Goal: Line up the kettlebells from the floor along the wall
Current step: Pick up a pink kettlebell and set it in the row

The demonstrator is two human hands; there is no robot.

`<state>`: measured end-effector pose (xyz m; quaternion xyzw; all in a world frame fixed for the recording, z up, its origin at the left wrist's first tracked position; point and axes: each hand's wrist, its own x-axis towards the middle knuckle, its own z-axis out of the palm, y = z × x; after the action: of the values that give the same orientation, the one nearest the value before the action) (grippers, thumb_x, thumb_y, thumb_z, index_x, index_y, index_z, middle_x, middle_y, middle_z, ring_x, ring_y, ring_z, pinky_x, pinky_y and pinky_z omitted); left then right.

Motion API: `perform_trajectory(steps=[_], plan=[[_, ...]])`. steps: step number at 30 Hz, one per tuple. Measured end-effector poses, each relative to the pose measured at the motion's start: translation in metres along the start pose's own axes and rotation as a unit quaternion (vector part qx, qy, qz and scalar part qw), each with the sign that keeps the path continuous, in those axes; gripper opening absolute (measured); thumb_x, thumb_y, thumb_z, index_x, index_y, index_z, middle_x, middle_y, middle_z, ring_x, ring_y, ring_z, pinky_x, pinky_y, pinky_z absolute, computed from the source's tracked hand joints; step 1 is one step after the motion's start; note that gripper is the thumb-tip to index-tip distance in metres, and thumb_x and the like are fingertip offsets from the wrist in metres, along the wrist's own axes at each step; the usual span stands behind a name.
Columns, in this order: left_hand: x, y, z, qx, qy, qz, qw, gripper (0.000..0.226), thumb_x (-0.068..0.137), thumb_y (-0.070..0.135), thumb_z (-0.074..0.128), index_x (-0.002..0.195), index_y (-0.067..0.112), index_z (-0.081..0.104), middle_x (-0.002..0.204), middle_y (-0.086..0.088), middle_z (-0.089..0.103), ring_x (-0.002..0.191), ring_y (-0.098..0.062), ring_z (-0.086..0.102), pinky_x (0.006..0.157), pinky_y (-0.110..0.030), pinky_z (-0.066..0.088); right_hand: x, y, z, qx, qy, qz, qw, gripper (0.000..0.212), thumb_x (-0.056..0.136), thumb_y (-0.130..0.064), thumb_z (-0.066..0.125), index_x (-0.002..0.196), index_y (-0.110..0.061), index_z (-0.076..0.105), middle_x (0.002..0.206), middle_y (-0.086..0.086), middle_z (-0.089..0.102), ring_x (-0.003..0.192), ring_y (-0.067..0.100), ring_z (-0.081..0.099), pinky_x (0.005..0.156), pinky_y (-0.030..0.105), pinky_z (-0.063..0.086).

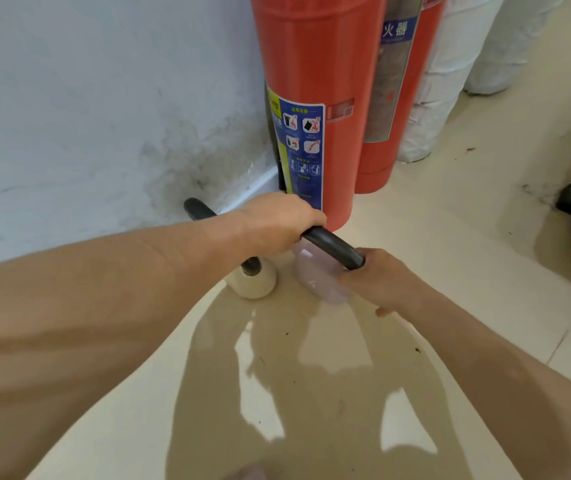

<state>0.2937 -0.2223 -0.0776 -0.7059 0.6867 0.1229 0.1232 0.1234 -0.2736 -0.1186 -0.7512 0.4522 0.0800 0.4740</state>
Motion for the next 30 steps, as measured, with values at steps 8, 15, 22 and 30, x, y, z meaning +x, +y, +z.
perform_trajectory(steps=[8, 15, 22, 30], plan=[[-0.003, -0.014, -0.009, 0.081, -0.026, 0.012, 0.996, 0.022, 0.083, 0.009, 0.051, 0.085, 0.029, 0.046, 0.083, 0.006, 0.056, 0.074, -0.021, 0.053, 0.057, -0.033, 0.038, 0.003, -0.005, 0.029, 0.112, 0.104, -0.048, 0.987, 0.028, 0.057, -0.049, 0.049, 0.056, -0.02, 0.048, 0.051, -0.008, 0.046, 0.05, 0.018, 0.045, 0.047, 0.025, 0.032], [-0.002, -0.05, -0.011, 0.08, -0.019, -0.054, 0.995, 0.023, 0.086, 0.017, 0.06, 0.101, 0.034, 0.06, 0.074, 0.009, 0.05, 0.078, -0.02, 0.054, 0.058, -0.032, 0.041, 0.019, -0.046, 0.029, 0.142, 0.098, -0.057, 0.983, 0.017, 0.062, -0.036, 0.055, 0.053, -0.025, 0.046, 0.056, -0.01, 0.047, 0.053, 0.008, 0.047, 0.059, 0.023, 0.037], [-0.006, -0.078, -0.004, 0.182, 0.037, -0.052, 0.981, 0.016, 0.086, 0.031, 0.062, 0.102, 0.031, 0.063, 0.083, 0.003, 0.061, 0.1, -0.022, 0.047, 0.077, -0.037, 0.032, 0.061, -0.049, 0.054, 0.121, 0.143, -0.078, 0.979, 0.013, 0.079, -0.025, 0.061, 0.086, -0.015, 0.068, 0.072, -0.002, 0.06, 0.07, 0.021, 0.056, 0.066, 0.026, 0.04], [-0.003, -0.098, 0.004, 0.238, 0.082, -0.07, 0.965, 0.008, 0.088, 0.024, 0.059, 0.095, 0.028, 0.061, 0.09, 0.003, 0.07, 0.099, -0.025, 0.047, 0.07, -0.034, 0.029, 0.079, -0.058, 0.071, 0.118, 0.166, -0.106, 0.973, 0.014, 0.08, -0.021, 0.061, 0.089, -0.011, 0.064, 0.073, 0.0, 0.062, 0.072, 0.024, 0.06, 0.064, 0.028, 0.042]])
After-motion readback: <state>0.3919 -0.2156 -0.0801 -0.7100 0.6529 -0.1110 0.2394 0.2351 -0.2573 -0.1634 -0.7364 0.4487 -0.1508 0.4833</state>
